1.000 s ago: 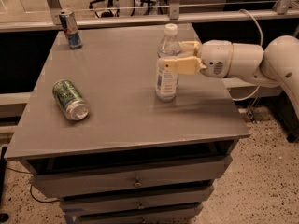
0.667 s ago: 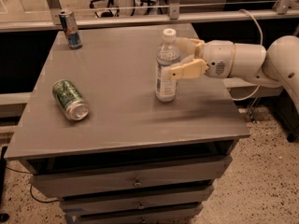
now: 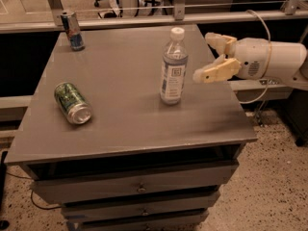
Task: Place blue plastic bottle upright
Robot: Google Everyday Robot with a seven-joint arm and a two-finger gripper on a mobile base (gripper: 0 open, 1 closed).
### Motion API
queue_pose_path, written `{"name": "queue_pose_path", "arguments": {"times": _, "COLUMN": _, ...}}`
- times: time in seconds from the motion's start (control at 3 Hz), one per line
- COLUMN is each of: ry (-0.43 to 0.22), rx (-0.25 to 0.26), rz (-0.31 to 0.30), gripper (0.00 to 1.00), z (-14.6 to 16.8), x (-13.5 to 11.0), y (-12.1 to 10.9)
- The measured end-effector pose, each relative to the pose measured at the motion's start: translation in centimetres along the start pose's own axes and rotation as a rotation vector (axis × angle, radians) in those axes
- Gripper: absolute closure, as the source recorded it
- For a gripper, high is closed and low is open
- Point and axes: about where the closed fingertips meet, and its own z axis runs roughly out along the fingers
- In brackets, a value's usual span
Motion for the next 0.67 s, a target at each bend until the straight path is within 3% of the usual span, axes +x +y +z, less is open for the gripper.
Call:
{"name": "queue_pose_path", "arguments": {"times": 0.33, "ry": 0.033, "rx": -0.096, "rz": -0.016, "gripper": 0.0, "z": -5.89, "x": 2.39, "y": 0.15}}
{"name": "queue_pose_path", "arguments": {"times": 0.67, "ry": 0.034, "rx": -0.11, "rz": -0.012, "gripper": 0.0, "z": -6.73, "x": 2.4, "y": 0.19}}
